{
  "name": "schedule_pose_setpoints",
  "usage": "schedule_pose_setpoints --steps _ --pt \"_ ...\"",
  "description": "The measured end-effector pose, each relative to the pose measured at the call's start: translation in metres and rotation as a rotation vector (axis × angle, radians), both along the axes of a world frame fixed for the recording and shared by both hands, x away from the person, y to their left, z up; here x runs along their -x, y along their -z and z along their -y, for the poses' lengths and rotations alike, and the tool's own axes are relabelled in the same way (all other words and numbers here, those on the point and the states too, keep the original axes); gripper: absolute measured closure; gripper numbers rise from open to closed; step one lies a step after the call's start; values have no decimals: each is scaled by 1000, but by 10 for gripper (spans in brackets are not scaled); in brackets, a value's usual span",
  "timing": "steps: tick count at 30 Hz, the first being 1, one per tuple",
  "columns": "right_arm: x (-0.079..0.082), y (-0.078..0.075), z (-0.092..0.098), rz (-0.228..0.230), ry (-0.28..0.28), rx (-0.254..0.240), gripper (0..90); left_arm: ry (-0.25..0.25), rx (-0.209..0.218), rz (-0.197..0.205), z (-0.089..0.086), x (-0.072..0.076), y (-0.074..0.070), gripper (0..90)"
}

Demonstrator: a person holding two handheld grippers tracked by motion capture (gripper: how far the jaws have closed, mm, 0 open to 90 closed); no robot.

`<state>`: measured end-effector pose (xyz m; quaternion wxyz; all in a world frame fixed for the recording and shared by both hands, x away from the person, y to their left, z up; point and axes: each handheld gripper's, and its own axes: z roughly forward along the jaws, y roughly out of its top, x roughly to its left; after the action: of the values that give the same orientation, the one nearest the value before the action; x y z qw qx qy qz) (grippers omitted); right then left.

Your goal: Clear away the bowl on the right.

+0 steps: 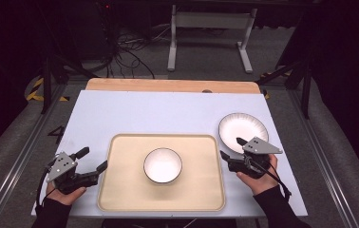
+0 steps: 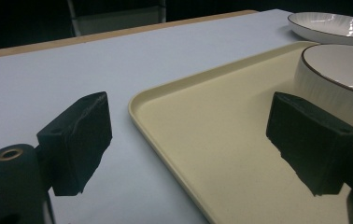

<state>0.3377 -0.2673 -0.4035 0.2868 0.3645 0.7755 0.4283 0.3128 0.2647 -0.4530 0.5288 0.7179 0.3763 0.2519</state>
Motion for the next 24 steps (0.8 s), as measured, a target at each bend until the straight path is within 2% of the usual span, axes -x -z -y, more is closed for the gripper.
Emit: schedule_pose_setpoints --steps 5,9,13,20,24 --pt "2 10 0 4 -11 7 243 -1 1 3 0 0 0 152" --pt "10 20 5 63 -9 -25 245 0 2 2 0 0 0 152" --pt "15 28 12 78 -22 -68 235 6 0 2 -1 0 -1 152" --pt "22 39 15 143 -23 -56 201 6 -8 3 0 1 -2 152" --pt "23 41 13 156 -16 -67 208 10 -5 1 0 1 -2 154"
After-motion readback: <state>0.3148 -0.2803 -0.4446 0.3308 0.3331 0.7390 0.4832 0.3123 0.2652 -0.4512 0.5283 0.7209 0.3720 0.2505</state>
